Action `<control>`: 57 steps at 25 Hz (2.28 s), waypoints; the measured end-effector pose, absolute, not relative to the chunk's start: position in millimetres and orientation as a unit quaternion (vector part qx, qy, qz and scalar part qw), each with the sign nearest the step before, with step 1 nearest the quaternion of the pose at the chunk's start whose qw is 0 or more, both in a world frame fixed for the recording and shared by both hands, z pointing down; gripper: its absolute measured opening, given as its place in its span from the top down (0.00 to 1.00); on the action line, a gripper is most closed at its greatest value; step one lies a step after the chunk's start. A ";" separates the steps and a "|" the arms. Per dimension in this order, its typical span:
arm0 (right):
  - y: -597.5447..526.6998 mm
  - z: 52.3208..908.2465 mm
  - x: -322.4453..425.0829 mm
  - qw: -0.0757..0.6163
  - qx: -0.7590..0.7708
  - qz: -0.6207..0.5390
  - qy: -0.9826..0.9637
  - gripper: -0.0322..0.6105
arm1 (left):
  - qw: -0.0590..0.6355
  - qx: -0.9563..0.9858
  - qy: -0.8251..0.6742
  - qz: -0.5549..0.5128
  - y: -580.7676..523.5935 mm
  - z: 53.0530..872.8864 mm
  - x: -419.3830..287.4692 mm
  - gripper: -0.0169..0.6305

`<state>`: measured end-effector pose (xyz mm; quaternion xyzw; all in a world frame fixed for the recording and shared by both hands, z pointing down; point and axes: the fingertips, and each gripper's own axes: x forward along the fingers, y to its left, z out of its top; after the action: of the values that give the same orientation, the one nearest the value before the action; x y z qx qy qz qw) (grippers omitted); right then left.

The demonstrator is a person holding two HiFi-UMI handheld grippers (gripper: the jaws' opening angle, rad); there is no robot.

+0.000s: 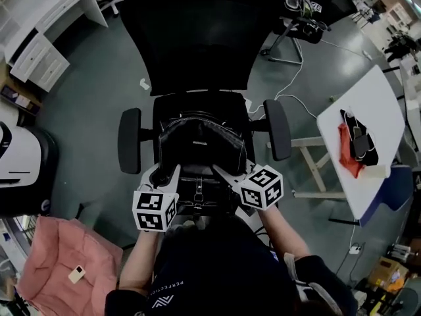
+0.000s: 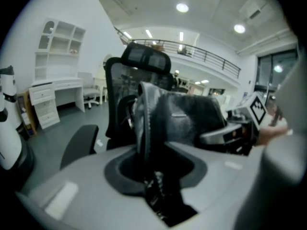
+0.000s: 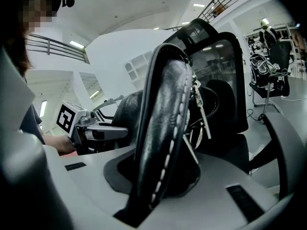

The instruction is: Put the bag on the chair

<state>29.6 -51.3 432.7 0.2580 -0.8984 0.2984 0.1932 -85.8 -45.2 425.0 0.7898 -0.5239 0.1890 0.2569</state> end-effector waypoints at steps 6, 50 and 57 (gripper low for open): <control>-97.9 458.6 24.5 0.203 0.218 0.311 -0.902 0.85 | 0.276 0.763 -0.550 0.195 -83.4 449.2 -90.0 0.78; -210.3 627.4 1.7 0.241 0.180 0.362 -0.882 0.77 | 0.354 0.689 -0.587 0.238 -179.2 617.1 -118.0 0.73; -218.6 645.2 6.7 0.248 0.197 0.380 -0.869 0.74 | 0.352 0.687 -0.582 0.255 -191.1 632.7 -116.4 0.71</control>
<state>6.7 -218.6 645.2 0.1974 -0.8689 0.3803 0.2478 -116.4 -191.1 632.7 0.6874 -0.5815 0.2551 0.3525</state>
